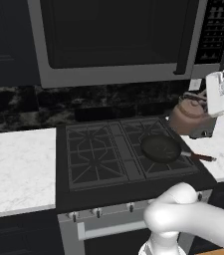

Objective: Pick the kettle from the counter and place it on a stove burner. Then turn the burner on.

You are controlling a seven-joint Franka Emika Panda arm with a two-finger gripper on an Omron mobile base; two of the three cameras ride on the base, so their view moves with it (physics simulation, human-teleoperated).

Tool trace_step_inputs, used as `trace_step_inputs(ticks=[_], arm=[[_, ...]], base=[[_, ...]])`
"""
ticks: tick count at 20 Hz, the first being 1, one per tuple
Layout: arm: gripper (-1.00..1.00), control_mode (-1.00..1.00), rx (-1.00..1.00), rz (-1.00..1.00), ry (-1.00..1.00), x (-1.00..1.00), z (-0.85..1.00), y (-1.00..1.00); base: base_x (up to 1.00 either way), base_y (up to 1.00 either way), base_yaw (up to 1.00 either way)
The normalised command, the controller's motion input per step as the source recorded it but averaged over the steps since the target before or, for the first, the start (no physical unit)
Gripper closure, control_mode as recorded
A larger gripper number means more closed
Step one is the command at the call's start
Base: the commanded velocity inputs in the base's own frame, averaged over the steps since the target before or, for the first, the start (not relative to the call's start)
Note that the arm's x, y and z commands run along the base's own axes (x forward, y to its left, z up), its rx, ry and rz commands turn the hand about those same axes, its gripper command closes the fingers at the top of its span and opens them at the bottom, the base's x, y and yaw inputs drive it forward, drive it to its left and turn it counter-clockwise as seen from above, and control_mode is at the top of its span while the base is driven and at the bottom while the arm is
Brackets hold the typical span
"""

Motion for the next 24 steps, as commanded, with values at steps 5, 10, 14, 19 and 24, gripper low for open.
trace_step_inputs(ticks=[5,10,14,19,24], arm=[[1.0,-1.0,-0.13,0.0,0.04,0.0,-0.1,1.0],[1.0,-1.0,-0.11,0.0,0.05,0.0,-0.1,1.0],[1.0,-1.0,-0.03,0.0,0.09,0.0,-0.22,1.0],[1.0,-1.0,-0.03,0.0,0.11,0.0,-0.26,1.0],[1.0,-1.0,0.0,0.0,0.15,0.13,-0.11,1.0]], base=[[0.0,0.0,0.0],[0.0,0.0,0.0],[0.0,0.0,0.0],[0.0,0.0,0.0],[0.0,0.0,0.0]])
